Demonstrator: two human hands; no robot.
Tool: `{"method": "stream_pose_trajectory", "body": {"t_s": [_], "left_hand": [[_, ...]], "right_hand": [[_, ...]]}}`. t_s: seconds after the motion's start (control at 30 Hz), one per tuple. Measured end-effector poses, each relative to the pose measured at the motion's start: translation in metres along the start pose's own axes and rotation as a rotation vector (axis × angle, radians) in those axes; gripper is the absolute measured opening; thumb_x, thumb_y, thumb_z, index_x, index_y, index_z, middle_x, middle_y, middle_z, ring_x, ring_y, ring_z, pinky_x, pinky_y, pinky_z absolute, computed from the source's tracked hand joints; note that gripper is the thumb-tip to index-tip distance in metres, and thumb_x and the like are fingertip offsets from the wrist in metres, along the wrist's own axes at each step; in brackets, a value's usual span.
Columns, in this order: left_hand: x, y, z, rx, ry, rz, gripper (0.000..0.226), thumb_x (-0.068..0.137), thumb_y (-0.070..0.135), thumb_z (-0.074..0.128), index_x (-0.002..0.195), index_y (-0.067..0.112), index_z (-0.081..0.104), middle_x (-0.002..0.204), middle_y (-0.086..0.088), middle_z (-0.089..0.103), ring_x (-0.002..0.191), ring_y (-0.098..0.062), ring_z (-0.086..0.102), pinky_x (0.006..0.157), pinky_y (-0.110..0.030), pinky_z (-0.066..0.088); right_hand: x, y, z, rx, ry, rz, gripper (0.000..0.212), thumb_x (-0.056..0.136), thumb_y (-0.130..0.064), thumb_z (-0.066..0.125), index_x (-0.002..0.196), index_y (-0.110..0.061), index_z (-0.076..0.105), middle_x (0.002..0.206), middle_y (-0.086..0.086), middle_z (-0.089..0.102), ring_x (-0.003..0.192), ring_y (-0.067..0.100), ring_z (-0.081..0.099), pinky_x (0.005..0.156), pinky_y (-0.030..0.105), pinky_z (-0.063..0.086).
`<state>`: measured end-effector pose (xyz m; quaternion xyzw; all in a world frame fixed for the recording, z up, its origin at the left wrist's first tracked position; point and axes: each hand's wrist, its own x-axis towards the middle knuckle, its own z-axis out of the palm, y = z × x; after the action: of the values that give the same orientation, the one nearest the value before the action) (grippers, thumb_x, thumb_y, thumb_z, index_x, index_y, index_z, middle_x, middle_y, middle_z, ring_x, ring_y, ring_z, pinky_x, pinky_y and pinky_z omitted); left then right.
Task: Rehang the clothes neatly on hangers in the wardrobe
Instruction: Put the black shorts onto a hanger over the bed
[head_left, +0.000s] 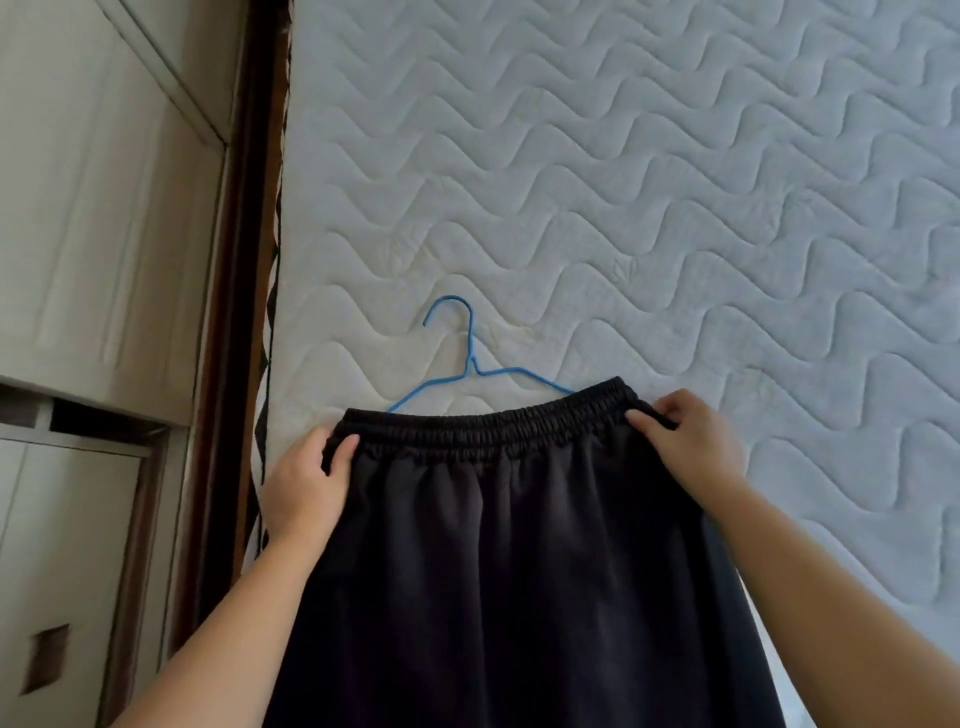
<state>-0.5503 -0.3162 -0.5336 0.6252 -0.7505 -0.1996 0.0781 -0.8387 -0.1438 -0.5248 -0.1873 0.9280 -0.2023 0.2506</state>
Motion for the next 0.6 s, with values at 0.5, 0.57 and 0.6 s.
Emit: {"method": "stream_pose_trajectory", "body": {"t_s": [0.5,0.57,0.6], "left_hand": [[-0.101,0.014,-0.092,-0.133,-0.196,-0.148,0.041,0.090,0.027,0.053,0.126,0.008,0.048,0.128,-0.011,0.052,0.120,-0.026,0.047,0.101,-0.039,0.039],[-0.136,0.018,-0.112,-0.279,-0.226,-0.202,0.031,0.091,0.024,0.051,0.120,0.010,0.052,0.123,-0.005,0.055,0.115,-0.020,0.051,0.095,-0.032,0.041],[-0.153,0.018,-0.122,-0.324,-0.237,-0.234,0.028,0.092,0.023,0.050,0.117,0.011,0.053,0.118,-0.003,0.056,0.110,-0.017,0.053,0.092,-0.030,0.042]], "right_hand": [[-0.124,0.052,-0.067,0.131,-0.191,0.237,0.053,0.090,-0.021,0.052,0.137,-0.005,0.034,0.133,0.022,0.047,0.119,0.037,0.049,0.095,0.043,0.041],[-0.162,0.063,-0.078,0.151,-0.178,0.252,0.049,0.090,-0.019,0.052,0.135,-0.005,0.038,0.131,0.021,0.050,0.115,0.037,0.052,0.093,0.044,0.044],[-0.180,0.068,-0.083,0.175,-0.177,0.263,0.047,0.090,-0.017,0.052,0.134,-0.004,0.039,0.130,0.022,0.051,0.114,0.037,0.053,0.095,0.046,0.044]]}}
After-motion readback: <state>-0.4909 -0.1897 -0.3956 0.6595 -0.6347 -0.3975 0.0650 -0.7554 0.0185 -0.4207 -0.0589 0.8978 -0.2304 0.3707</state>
